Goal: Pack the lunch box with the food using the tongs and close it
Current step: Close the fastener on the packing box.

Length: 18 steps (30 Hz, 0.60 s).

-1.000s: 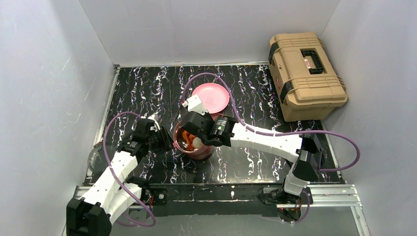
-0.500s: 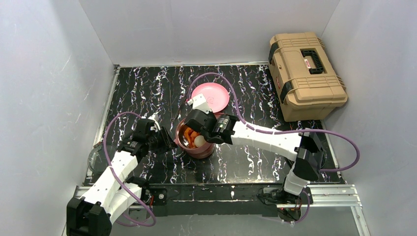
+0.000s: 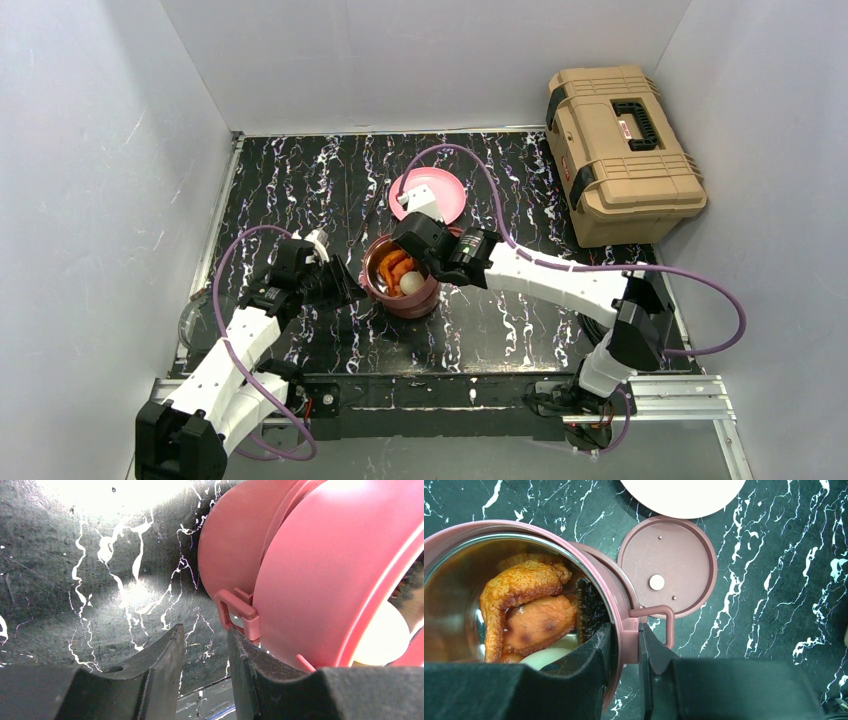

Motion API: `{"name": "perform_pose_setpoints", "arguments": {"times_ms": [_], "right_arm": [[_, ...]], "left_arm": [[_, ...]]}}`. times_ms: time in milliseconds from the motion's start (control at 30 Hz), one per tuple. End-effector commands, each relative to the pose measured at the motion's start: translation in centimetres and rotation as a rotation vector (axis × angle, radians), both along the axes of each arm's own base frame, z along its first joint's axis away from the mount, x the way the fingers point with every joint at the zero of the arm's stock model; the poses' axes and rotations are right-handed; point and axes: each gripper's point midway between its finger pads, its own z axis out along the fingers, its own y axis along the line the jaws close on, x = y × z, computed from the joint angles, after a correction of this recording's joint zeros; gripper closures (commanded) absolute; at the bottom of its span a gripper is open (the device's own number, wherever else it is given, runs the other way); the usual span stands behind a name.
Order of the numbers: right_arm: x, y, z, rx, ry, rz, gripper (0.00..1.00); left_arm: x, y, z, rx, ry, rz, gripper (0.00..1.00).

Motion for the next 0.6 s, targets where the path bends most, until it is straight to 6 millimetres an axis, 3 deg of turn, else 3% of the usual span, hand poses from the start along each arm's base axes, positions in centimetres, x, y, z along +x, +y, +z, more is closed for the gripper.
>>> {"name": "perform_pose_setpoints", "arguments": {"times_ms": [0, 167, 433, 567], "right_arm": [[0.8, -1.0, 3.7, 0.079, -0.072, -0.052, 0.99], [0.9, -1.2, 4.2, 0.122, -0.063, -0.08, 0.99], [1.5, -2.9, 2.5, 0.122, -0.021, -0.109, 0.99], [1.3, -2.5, 1.8, 0.126, -0.004, -0.086, 0.99]], "left_arm": [[-0.3, -0.3, 0.2, -0.019, -0.005, -0.019, 0.64], [-0.5, -0.3, -0.1, -0.022, 0.008, -0.017, 0.64], [-0.7, -0.4, -0.1, -0.026, 0.01, -0.019, 0.64], [-0.6, -0.4, -0.1, -0.026, 0.014, -0.023, 0.64]]}}
